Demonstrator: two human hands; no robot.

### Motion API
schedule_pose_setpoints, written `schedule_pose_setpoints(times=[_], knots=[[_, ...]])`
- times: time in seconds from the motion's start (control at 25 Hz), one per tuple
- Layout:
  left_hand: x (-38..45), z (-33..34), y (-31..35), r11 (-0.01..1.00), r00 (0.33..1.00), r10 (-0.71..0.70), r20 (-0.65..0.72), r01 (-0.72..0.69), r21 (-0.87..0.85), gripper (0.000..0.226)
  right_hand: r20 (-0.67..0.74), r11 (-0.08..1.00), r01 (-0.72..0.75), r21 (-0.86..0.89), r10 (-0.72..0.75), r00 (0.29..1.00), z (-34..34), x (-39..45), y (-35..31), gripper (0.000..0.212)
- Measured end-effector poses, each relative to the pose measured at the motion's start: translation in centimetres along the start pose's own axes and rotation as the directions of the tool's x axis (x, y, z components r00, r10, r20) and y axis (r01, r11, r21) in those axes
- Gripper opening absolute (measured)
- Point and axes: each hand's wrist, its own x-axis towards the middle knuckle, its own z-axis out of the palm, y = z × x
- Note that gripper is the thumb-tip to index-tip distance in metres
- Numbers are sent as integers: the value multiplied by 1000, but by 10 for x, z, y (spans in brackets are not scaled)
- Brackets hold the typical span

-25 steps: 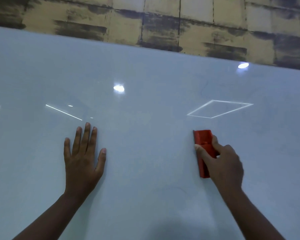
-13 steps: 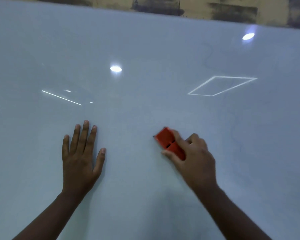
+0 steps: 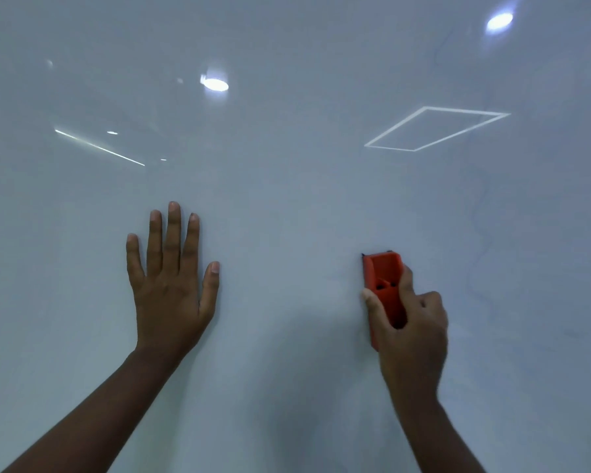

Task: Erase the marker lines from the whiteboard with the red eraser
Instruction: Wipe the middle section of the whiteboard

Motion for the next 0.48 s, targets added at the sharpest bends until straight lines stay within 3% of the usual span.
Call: schedule_pose_setpoints(times=[0.12,0.28,0.48], knots=[[-5,0,2,1000,1000,-12,26,12,6,69,51,989,142,-49,-139,989,23,-30,-44,64],[-15,-3,4,1000,998,-13,68,13,-3,70,224,915,392,-99,-363,904,38,-82,-58,65],[-37,-12,-1,1000,991,18,134,-17,-6,72,222,907,400,-131,-367,903,23,-89,-13,64]])
